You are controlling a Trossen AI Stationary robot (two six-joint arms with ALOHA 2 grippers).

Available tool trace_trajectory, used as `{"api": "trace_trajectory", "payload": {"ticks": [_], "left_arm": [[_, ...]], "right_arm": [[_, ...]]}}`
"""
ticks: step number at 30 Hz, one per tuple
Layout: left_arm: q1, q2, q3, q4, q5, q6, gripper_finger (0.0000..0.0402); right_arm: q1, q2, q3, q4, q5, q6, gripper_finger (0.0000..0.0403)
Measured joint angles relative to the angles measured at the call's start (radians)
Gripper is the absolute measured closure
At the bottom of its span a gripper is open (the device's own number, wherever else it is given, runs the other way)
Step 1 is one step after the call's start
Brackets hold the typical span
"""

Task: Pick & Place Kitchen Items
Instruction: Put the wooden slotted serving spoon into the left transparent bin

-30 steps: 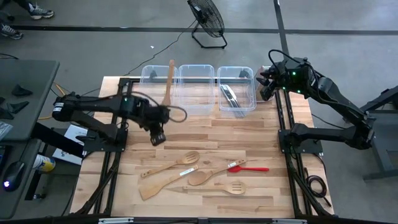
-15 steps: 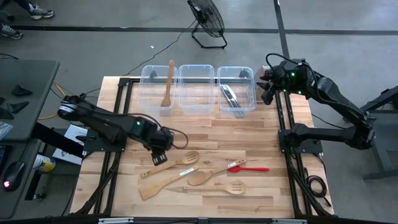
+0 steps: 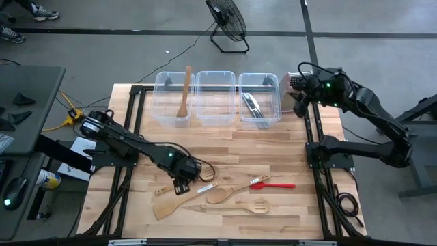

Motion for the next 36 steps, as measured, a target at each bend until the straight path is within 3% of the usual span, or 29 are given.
{"api": "trace_trajectory", "payload": {"ticks": [5,14,24,29,36], "left_arm": [[0.002,0.049,0.000,0.048,0.003,-0.001,0.0225],[0.002,0.131,0.002,0.167,-0.018,-0.029,0.0169],[0.002,0.253,0.006,0.160,-0.006,-0.034,0.0167],[0.002,0.279,0.006,0.149,0.020,-0.059,0.0180],[0.003,0.281,0.005,0.155,0.039,-0.139,0.0235]], "right_arm": [[0.000,-0.029,0.000,-0.028,0.016,0.034,0.0254],[0.000,-0.066,0.000,-0.120,0.035,0.135,0.0193],[0.000,-0.089,0.000,-0.120,0.004,0.203,0.0196],[0.000,-0.093,0.000,-0.118,-0.047,0.207,0.0196],[0.000,-0.092,0.000,-0.109,-0.049,0.139,0.0196]]}}
